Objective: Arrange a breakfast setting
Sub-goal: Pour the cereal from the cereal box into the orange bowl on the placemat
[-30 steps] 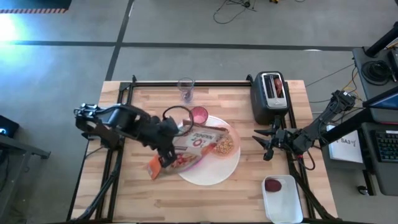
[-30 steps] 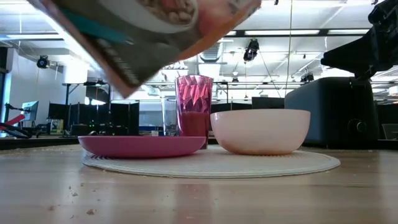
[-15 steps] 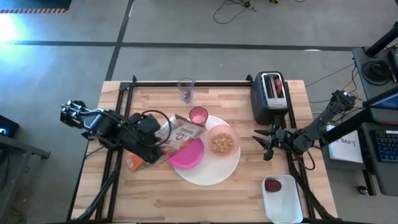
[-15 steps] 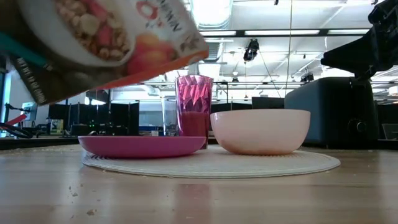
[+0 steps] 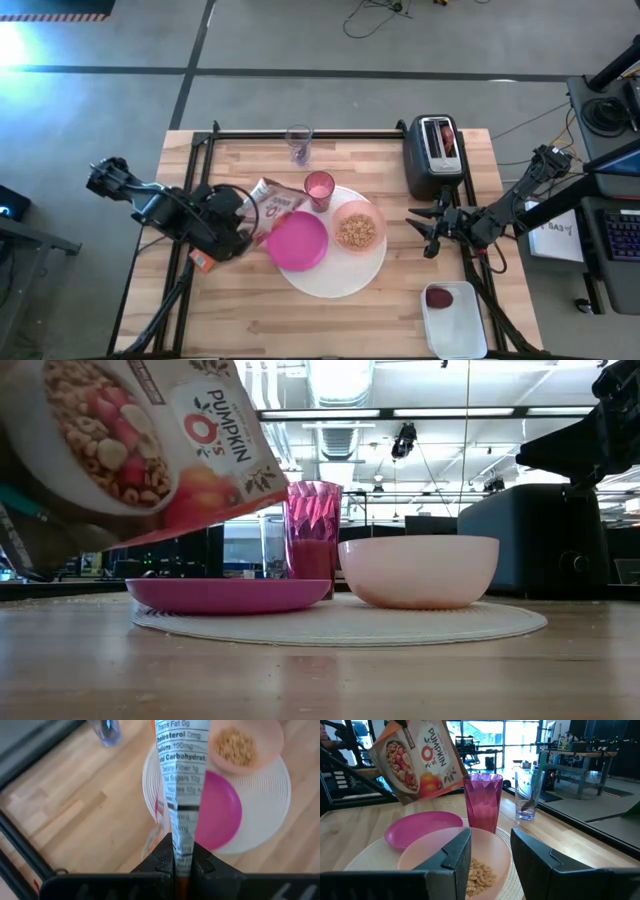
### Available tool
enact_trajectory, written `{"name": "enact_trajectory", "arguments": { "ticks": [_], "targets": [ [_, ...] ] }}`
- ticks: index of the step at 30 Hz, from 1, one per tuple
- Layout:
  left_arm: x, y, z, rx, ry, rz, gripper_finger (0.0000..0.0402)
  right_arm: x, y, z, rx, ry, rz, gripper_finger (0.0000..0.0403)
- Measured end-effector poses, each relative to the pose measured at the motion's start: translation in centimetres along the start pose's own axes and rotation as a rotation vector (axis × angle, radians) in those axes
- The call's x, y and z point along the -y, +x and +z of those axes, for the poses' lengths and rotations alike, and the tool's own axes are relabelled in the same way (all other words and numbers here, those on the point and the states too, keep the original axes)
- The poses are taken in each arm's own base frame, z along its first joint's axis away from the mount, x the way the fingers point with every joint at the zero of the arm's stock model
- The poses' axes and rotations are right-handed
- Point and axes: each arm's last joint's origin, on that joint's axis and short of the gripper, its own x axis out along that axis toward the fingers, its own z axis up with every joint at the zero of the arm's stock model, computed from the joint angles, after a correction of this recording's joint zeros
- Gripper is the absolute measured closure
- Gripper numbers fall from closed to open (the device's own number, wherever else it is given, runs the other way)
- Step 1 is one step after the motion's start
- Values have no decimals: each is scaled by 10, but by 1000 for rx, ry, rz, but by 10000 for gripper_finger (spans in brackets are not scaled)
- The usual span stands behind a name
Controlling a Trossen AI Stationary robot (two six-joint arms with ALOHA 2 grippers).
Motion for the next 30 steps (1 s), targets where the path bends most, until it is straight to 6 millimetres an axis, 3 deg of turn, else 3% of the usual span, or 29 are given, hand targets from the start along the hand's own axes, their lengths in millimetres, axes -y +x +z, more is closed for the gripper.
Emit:
{"name": "enact_trajectory", "arguments": {
  "ticks": [14, 22, 30],
  "targets": [
    [-15, -10, 8, 241, -12, 52, 402, 0, 0, 0, 0, 0, 0, 275],
    [-20, -14, 14, 479, 33, 155, 402, 0, 0, 0, 0, -1, 0, 275],
    [-19, 9, 8, 714, 59, 331, 402, 0, 0, 0, 0, -2, 0, 275]
  ]
}}
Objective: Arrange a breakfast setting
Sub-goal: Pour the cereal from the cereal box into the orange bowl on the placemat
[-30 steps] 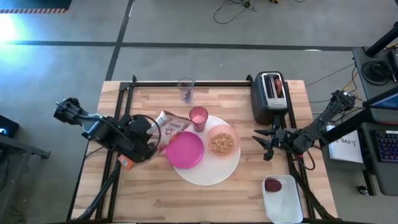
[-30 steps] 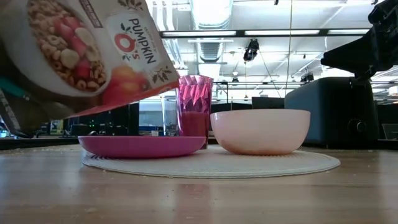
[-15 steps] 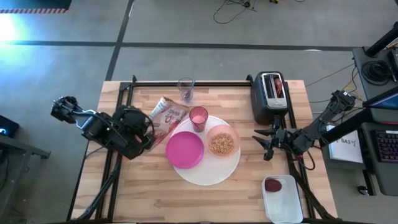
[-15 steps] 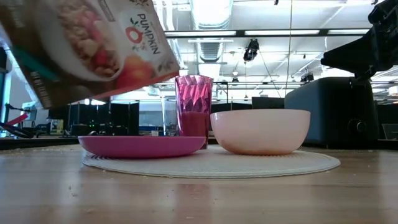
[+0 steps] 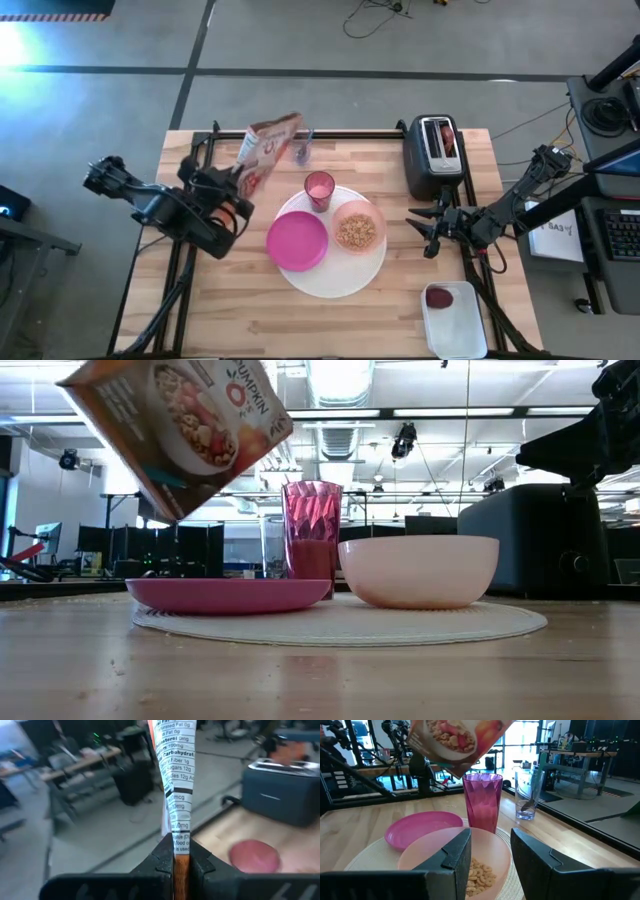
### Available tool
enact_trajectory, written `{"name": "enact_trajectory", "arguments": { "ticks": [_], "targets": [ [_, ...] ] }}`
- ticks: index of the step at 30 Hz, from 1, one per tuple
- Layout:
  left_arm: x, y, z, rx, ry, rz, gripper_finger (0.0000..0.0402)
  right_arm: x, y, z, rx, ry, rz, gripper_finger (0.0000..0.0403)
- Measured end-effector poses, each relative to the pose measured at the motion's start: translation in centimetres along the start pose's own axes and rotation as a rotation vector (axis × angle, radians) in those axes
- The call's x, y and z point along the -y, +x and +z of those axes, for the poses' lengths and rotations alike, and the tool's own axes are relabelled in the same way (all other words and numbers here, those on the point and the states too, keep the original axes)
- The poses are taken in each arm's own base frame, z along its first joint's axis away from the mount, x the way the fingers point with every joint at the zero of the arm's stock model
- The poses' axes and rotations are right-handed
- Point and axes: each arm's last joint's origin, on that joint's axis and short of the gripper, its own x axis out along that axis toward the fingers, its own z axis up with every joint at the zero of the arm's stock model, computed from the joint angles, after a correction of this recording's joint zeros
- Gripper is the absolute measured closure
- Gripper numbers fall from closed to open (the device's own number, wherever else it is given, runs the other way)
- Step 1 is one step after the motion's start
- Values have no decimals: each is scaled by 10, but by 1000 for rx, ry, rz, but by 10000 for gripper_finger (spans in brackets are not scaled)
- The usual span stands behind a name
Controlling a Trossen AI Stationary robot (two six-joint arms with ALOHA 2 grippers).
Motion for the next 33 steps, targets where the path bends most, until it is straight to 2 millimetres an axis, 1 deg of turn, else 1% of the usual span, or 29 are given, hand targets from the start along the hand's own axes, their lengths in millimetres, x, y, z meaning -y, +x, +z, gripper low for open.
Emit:
{"name": "enact_trajectory", "arguments": {
  "ticks": [3, 13, 21, 26, 30, 33],
  "targets": [
    [1, 9, -13, 49, -5, 63, 402, 0, 0, 0, 0, 1, 0, 275],
    [-4, 45, -52, 173, -29, 253, 402, 0, 0, 0, 0, 1, 0, 275],
    [-13, 72, -85, 176, -124, 373, 402, 0, 0, 0, 0, 1, 0, 275],
    [-19, 86, -106, 175, -170, 431, 402, 0, 0, 0, 0, 1, 0, 275],
    [-25, 93, -116, 176, -209, 475, 402, 0, 0, 0, 0, 1, 0, 275],
    [-29, 99, -117, 174, -226, 516, 402, 0, 0, 0, 0, 0, 0, 275]
  ]
}}
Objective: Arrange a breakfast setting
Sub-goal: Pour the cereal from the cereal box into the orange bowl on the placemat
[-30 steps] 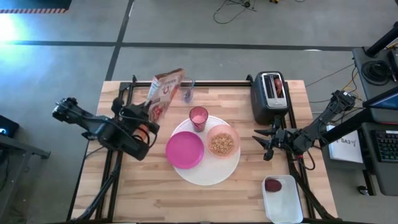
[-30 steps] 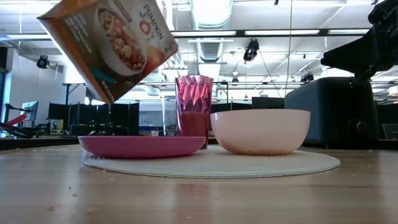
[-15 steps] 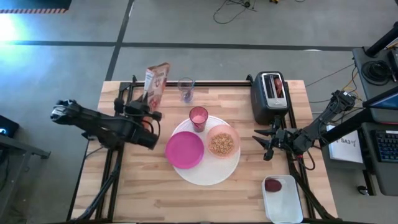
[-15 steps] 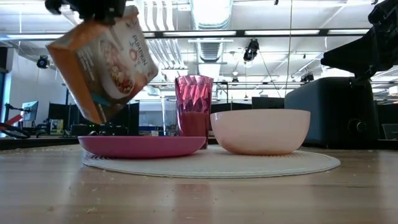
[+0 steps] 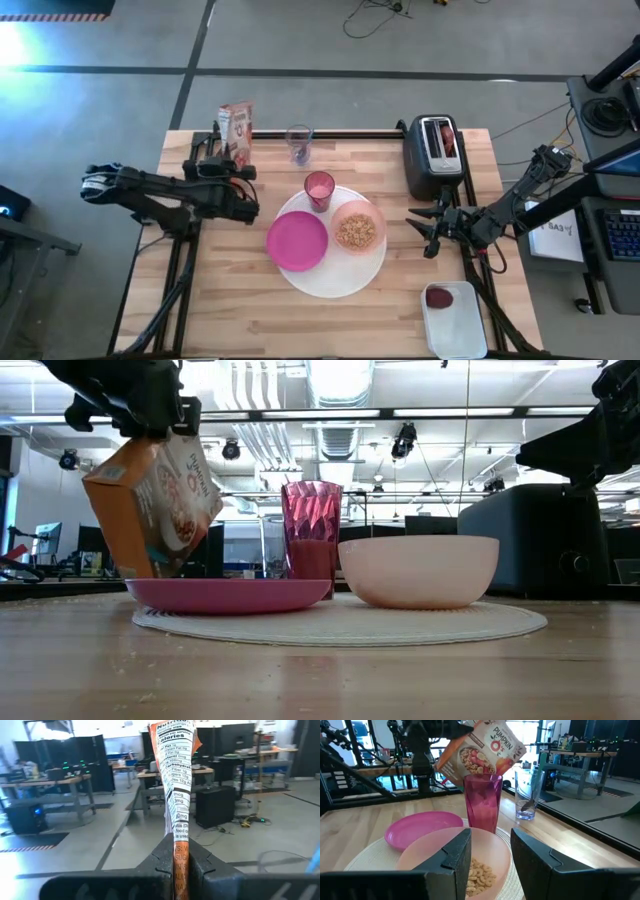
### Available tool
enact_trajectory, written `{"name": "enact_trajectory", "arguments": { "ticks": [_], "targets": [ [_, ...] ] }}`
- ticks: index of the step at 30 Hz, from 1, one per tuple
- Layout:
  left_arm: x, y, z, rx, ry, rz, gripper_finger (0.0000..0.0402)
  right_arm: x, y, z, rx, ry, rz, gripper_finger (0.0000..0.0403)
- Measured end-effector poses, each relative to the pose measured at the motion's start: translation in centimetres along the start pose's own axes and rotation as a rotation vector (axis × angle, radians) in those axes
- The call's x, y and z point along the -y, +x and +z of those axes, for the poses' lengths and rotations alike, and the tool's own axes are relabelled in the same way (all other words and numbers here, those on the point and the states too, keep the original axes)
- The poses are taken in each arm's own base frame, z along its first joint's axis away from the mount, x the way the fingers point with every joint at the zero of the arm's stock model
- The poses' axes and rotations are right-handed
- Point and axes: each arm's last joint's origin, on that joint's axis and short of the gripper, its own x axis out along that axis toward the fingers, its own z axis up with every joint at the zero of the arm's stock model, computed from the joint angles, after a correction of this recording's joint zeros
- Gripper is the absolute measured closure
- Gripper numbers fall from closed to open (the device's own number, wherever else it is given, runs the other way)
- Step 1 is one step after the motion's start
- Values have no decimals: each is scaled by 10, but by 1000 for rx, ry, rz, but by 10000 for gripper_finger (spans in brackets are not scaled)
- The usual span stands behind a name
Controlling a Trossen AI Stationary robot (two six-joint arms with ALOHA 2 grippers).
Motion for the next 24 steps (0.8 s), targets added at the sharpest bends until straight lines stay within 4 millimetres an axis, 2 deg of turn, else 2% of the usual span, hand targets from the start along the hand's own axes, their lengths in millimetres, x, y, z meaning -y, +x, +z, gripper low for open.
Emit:
{"name": "enact_trajectory", "arguments": {
  "ticks": [10, 18, 24],
  "targets": [
    [-3, 24, -1, 1, -44, 138, 402, 0, 0, 0, 0, 0, 0, 275],
    [-2, 48, -3, 18, -167, 269, 402, 0, 0, 0, 0, 1, 0, 275],
    [7, 51, -3, 1, -116, 271, 402, 0, 0, 0, 0, 0, 0, 275]
  ]
}}
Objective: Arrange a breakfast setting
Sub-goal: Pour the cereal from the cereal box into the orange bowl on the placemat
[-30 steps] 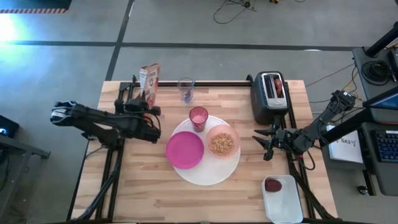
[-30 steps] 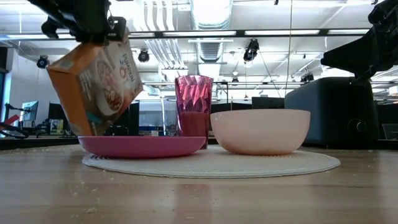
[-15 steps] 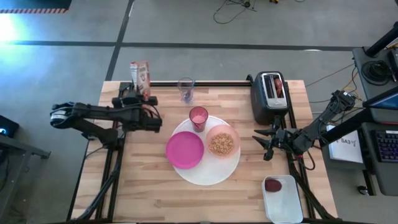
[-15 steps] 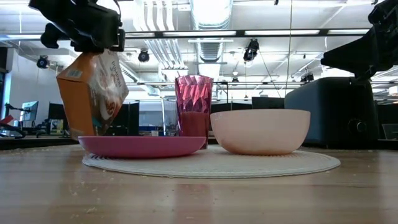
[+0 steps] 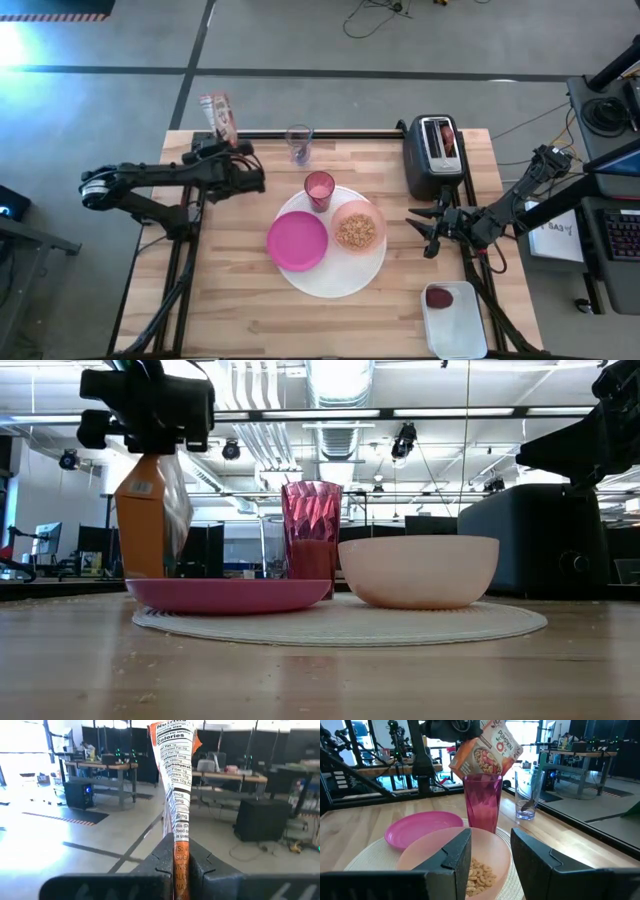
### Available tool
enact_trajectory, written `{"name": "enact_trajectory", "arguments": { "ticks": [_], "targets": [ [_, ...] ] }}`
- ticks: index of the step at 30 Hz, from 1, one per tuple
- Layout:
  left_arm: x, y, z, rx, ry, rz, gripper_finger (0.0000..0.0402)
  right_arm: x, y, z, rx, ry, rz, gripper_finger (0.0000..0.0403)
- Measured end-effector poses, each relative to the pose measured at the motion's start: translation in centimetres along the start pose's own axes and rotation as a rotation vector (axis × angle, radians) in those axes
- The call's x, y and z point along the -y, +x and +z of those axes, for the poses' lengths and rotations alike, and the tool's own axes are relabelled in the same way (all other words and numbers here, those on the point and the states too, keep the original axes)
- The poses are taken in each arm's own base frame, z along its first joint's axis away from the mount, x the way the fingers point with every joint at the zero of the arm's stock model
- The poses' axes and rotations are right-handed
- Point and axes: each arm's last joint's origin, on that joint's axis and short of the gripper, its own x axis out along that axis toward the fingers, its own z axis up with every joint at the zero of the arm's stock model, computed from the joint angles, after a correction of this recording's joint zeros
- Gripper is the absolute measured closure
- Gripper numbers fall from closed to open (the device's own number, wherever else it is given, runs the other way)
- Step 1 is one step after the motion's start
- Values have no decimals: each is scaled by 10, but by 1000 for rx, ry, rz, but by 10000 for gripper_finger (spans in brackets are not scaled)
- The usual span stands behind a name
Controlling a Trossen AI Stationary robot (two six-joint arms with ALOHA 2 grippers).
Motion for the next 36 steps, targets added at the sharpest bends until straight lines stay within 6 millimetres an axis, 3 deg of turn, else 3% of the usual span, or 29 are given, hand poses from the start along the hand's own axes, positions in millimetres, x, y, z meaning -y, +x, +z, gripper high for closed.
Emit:
{"name": "enact_trajectory", "arguments": {
  "ticks": [6, 19, 31, 36],
  "targets": [
    [5, -8, -9, -65, 31, -41, 402, 0, 0, 0, 0, 0, 0, 275],
    [-10, -23, -67, -227, -64, -132, 402, 0, 0, 0, 0, 1, 0, 275],
    [-14, -22, -70, -216, -32, -128, 401, 0, 0, 0, 0, 0, 0, 275],
    [-15, -21, -69, -204, -10, -121, 376, 0, 0, 0, 0, 0, 0, 275]
  ]
}}
